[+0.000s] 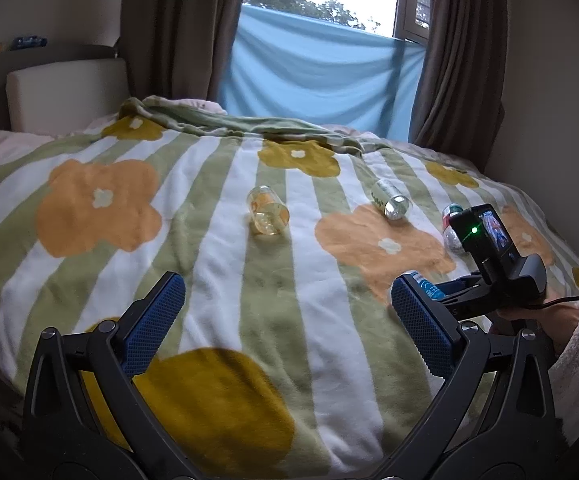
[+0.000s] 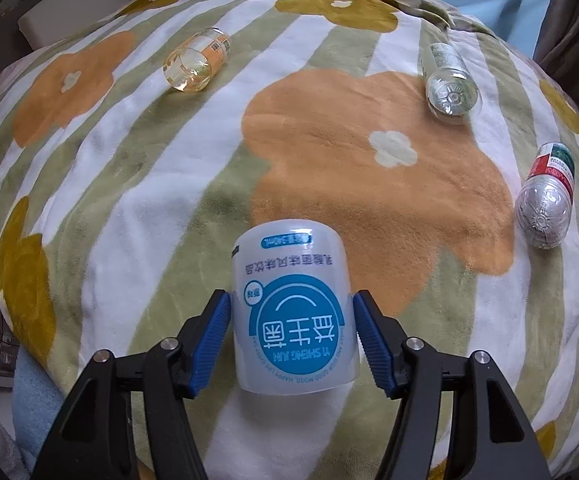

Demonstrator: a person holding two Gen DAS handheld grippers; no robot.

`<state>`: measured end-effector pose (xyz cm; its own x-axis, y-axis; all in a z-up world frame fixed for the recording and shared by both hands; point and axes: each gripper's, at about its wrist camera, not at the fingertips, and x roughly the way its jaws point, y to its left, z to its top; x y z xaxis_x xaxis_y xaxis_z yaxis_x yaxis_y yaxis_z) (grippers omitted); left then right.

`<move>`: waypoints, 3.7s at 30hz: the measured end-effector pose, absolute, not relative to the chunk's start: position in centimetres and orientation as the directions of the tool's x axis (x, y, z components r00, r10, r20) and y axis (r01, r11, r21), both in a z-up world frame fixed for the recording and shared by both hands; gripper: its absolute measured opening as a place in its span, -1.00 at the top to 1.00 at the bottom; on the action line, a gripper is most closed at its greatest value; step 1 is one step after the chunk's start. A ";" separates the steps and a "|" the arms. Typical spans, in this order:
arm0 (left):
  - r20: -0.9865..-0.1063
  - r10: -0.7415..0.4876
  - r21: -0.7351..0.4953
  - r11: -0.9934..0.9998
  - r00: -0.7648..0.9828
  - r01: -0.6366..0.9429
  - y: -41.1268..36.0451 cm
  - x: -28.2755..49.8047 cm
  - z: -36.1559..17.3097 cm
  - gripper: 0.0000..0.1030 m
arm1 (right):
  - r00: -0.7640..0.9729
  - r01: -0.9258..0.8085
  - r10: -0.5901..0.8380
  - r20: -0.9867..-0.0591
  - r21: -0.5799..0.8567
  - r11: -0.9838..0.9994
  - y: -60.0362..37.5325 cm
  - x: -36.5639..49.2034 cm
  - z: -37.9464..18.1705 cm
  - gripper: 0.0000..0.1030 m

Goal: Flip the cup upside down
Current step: 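Lift the white-and-blue cup with the right tool and carry it toward the left tool, then close the left tool on the cup while the right tool releases it, then rotate the cup upright in the left tool and lower it onto the bed, then open the left tool and withdraw from the standing cup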

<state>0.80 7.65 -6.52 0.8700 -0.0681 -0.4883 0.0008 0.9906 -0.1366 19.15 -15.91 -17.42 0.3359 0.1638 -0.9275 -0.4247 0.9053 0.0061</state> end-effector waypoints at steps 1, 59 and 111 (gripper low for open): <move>-0.490 -0.065 -0.131 0.991 0.869 0.000 7.5 0.9 -6.4 -0.99 | 0.338 -0.417 0.188 -0.922 0.033 0.908 -16.4 18.9 -17.1 -0.84; -0.954 -0.253 -0.266 0.962 0.162 -0.061 -10.3 24.6 -15.7 -0.17 | 0.871 -0.417 0.462 -0.167 0.244 0.875 -32.0 1.5 -8.6 -1.00; -0.800 -0.116 0.025 0.974 0.589 0.226 -12.1 16.8 -16.6 -0.99 | 0.822 -0.427 0.491 -0.290 0.259 0.867 -28.8 1.5 -10.4 -1.00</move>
